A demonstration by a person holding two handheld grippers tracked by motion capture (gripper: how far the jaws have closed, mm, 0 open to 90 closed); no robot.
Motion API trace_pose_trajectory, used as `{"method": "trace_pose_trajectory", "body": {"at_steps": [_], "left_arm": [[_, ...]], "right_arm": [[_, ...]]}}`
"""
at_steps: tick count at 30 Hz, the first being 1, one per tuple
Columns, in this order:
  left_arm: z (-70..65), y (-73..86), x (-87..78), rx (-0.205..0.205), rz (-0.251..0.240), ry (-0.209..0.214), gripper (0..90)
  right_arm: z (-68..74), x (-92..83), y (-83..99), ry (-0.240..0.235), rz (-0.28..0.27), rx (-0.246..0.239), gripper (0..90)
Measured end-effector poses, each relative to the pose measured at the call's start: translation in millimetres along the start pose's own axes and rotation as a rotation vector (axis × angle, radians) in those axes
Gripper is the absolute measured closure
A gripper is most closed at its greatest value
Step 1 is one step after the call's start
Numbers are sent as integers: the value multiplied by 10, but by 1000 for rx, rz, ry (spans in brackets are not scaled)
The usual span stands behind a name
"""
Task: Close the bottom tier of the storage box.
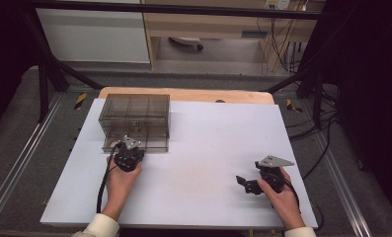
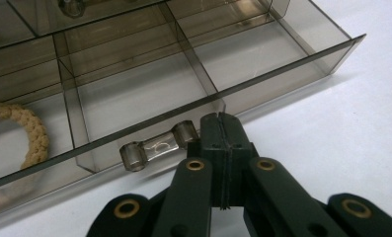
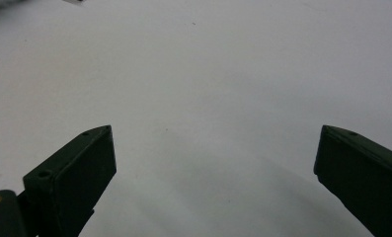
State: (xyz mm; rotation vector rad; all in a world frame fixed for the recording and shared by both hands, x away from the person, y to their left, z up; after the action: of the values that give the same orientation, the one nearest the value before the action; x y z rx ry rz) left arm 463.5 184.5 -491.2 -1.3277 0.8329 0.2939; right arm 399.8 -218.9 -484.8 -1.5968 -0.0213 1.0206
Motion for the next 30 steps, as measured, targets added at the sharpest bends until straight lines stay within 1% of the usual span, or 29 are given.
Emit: {"method": "trace_pose_trajectory", "body": {"at_steps": [6, 10, 16, 19, 22, 27, 30], "left_arm": [[3, -52, 25, 14, 4, -4, 900], [15, -71, 64, 8, 11, -6, 900], [19, -102, 89, 7, 13, -6, 900], [13, -110, 101, 14, 16, -9, 900], [10, -113, 102, 23, 21, -11, 900], [14, -123, 107, 22, 18, -8, 900], [21, -131, 110, 9, 17, -4, 900]], "right_arm": [[2, -5, -13, -1, -2, 2, 31], [6, 4, -5, 4, 6, -6, 37], [7, -4, -11, -6, 1, 3, 30], [10, -7, -16, -7, -5, 3, 29], [16, -1, -12, -3, 3, 6, 32], [16, 3, -7, -1, 6, 4, 32], [16, 7, -8, -2, 5, 10, 32]]}}
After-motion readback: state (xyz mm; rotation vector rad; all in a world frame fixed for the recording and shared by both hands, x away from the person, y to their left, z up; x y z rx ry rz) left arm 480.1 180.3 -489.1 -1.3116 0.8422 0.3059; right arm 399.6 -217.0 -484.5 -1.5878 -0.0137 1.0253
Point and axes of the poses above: each handheld gripper's, and its own axes: x roughly forward along the jaws, y roughly out of its underside, z roughly to its left, the point moved 6 cm from there along x, roughly forward along the jaws, and after that the axes turned 3 degrees about -x, right-handed, at the moved point
